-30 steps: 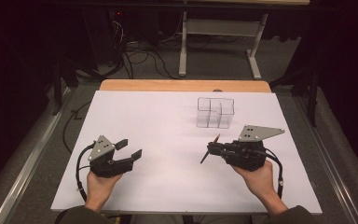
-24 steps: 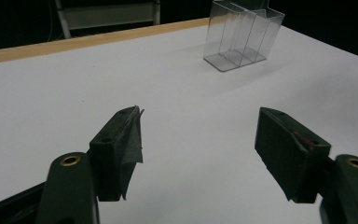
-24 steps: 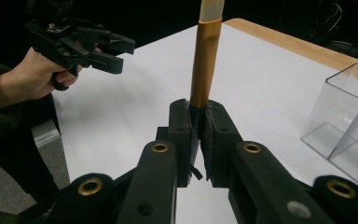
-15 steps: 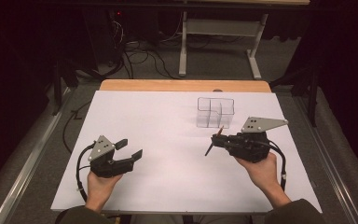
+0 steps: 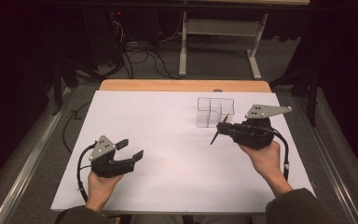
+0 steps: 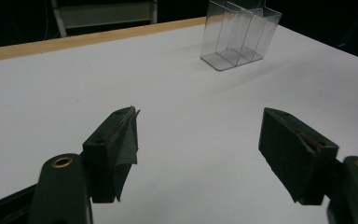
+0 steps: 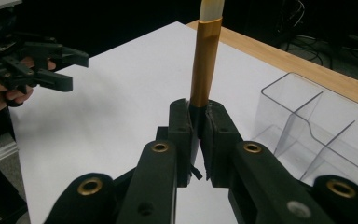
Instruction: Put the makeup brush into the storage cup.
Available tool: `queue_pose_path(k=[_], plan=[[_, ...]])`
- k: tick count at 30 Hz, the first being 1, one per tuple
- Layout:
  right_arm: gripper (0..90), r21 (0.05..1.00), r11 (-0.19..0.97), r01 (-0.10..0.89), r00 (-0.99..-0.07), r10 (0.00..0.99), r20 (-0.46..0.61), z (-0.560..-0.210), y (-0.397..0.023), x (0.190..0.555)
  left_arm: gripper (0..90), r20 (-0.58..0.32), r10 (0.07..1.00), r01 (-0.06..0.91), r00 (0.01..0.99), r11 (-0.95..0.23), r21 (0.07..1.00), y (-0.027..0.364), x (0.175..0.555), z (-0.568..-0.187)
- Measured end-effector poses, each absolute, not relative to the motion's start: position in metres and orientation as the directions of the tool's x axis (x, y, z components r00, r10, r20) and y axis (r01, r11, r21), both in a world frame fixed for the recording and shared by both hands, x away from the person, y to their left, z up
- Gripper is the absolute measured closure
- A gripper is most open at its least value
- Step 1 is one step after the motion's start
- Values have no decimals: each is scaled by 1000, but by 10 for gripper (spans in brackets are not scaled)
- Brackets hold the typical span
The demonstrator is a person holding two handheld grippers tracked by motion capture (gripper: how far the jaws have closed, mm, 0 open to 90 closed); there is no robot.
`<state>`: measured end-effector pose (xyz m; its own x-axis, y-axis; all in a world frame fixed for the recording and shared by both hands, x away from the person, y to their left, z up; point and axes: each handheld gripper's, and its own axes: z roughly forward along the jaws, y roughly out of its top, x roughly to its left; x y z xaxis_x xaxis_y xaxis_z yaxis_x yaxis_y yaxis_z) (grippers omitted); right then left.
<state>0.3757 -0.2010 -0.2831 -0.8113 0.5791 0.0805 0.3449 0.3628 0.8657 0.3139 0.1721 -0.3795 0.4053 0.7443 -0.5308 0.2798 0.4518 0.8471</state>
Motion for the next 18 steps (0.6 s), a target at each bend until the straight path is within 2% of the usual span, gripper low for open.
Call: queue_pose_path(k=[18], plan=[[849, 849, 352, 395, -762, 642, 88, -282, -206, 405, 279, -531, 745, 283, 404, 450, 847, 172, 315, -380]])
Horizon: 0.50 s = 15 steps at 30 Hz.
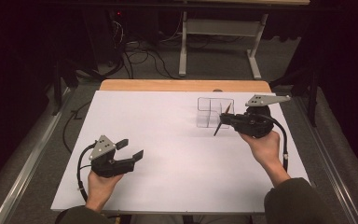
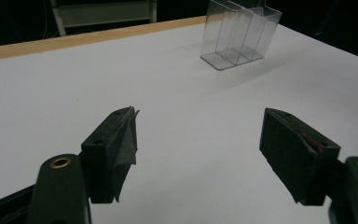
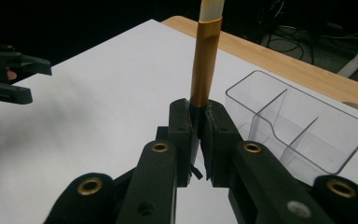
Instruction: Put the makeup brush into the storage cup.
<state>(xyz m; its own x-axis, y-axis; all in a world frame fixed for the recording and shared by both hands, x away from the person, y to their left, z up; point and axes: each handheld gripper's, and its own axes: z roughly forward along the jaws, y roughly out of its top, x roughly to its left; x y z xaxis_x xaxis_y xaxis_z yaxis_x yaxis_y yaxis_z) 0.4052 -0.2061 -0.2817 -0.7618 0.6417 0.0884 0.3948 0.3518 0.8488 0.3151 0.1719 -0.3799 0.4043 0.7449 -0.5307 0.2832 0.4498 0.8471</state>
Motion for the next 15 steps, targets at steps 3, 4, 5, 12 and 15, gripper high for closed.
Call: queue_pose_path(k=[3, 4, 5, 12, 15], plan=[[848, 849, 351, 396, -756, 650, 84, -280, -206, 410, 278, -531, 745, 283, 405, 450, 847, 171, 315, -380], [848, 849, 354, 394, -754, 653, 78, -280, -206, 411, 277, -530, 745, 283, 405, 449, 848, 171, 315, -380], [848, 849, 350, 395, -751, 655, 79, -279, -206, 413, 277, -530, 745, 283, 405, 449, 848, 172, 315, -380], [848, 843, 347, 411, -723, 687, 70, -277, -205, 424, 276, -530, 744, 285, 407, 448, 847, 171, 314, -380], [847, 843, 348, 409, -716, 695, 60, -276, -204, 429, 278, -527, 746, 270, 407, 453, 850, 172, 314, -379]])
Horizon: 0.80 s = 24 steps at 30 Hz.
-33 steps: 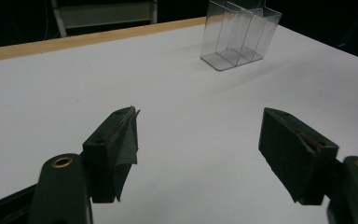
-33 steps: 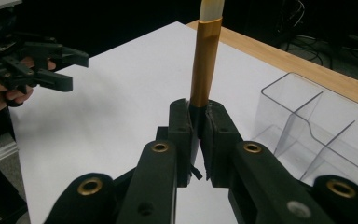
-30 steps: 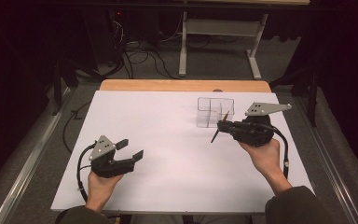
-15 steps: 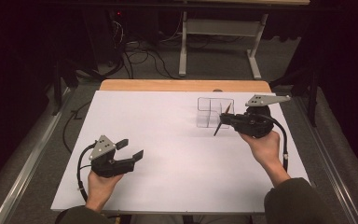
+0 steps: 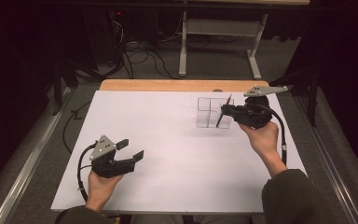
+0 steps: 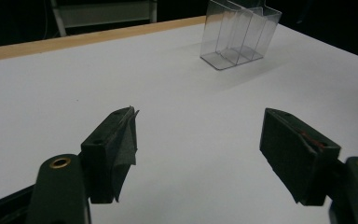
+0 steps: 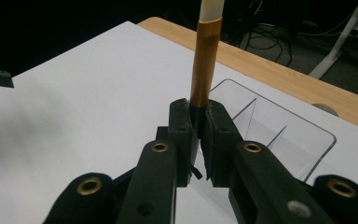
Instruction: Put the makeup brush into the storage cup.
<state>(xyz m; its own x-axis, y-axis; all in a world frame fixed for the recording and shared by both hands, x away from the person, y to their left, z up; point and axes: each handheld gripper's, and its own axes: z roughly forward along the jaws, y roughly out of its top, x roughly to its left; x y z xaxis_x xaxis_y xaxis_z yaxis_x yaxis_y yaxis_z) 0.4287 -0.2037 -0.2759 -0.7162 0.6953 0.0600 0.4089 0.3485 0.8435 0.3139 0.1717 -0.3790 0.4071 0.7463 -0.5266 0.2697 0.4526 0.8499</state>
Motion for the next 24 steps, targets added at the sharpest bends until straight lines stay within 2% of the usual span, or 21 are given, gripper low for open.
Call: queue_pose_path(k=[24], plan=[[845, 843, 315, 437, -625, 780, 33, -272, -207, 462, 280, -521, 749, 290, 410, 434, 853, 169, 315, -381]])
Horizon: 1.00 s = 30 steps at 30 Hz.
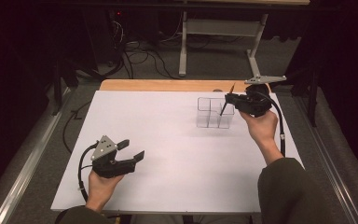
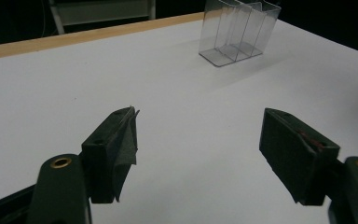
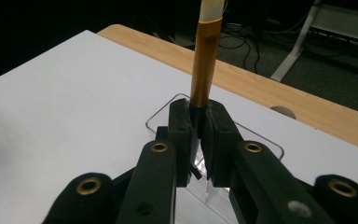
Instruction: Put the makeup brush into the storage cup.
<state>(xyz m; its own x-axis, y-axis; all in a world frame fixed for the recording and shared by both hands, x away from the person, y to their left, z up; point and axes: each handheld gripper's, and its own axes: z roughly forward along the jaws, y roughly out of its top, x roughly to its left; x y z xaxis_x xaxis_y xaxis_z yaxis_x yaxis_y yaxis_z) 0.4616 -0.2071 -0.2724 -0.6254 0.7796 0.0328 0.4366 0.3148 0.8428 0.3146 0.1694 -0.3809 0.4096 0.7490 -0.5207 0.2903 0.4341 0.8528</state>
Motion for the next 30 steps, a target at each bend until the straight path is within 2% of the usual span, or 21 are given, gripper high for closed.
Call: queue_pose_path(k=[19, 30], plan=[[843, 836, 285, 468, -573, 819, 41, -284, -202, 483, 281, -511, 753, 298, 415, 418, 858, 167, 315, -382], [842, 827, 299, 475, -577, 816, 36, -291, -194, 489, 283, -507, 754, 301, 417, 412, 860, 167, 315, -383]])
